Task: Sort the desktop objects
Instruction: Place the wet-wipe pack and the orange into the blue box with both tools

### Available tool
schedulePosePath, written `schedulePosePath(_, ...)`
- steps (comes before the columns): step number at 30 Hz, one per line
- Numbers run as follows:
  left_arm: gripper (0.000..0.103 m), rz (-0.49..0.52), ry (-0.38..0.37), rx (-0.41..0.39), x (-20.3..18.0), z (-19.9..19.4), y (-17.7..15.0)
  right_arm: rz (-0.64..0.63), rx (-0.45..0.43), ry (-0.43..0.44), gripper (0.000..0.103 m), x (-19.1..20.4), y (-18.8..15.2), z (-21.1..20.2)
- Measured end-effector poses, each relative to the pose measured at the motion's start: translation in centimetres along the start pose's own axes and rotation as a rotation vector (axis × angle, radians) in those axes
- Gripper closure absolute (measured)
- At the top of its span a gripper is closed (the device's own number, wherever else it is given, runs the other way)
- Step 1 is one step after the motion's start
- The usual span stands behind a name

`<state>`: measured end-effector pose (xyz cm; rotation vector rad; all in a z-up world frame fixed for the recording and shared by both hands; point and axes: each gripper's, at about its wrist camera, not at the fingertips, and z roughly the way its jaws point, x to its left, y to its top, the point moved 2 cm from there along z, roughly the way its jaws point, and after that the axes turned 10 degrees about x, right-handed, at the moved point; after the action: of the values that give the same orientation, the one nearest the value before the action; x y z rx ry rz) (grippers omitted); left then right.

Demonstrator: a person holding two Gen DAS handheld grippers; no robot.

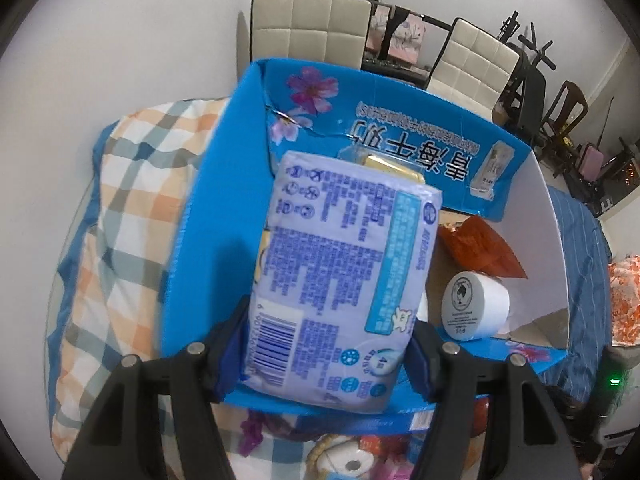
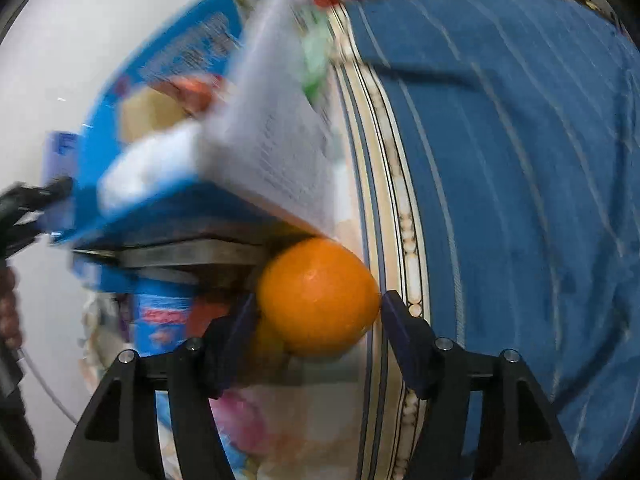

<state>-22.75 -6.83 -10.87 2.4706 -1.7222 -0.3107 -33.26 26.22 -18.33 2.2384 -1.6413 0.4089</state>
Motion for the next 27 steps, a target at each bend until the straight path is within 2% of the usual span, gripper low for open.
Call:
schedulePosePath(1, 0.036, 0.005, 0.006, 0.006, -0.2, 0.2, 0.0, 0.015, -0.006, 0.019, 0.038, -0.1, 0.1, 0.3)
schedulePosePath(4, 0.036, 0.021, 0.017, 0.02, -0.7, 0.7, -0.1, 0.002, -0.066, -0.039, 0.039, 0.5, -0.6, -0.5)
schedulePosePath(10, 0.036, 0.021, 0.034, 0.022, -0.5, 1.1, -0.4, 0.007, -0.299, -0.06, 0.039, 1.3, -3.2, -8.2)
schedulePosePath(12, 0.036, 0.02, 0.042, 0.025, -0.4, 1.4, -0.3, -0.005, -0.369, -0.041, 0.039, 2.2, -3.0, -10.5)
schedulePosePath(15, 0.035, 0.018, 0.049, 0.031, -0.4, 1.9, -0.1, -0.081, -0.415, -0.031, 0.039, 5.1, -1.3, -12.3)
schedulePosePath(22, 0.036, 0.018, 0.076, 0.04, -0.6, 2.9, -0.6, -0.24, -0.357, -0.132, 0.039, 10.7, 2.8, -9.3)
schedulePosePath(27, 0.037, 0.032, 0.092, 0.038, -0.8, 3.0, -0.7, -0.265, -0.296, -0.226, 0.039, 11.9, 4.9, -6.1)
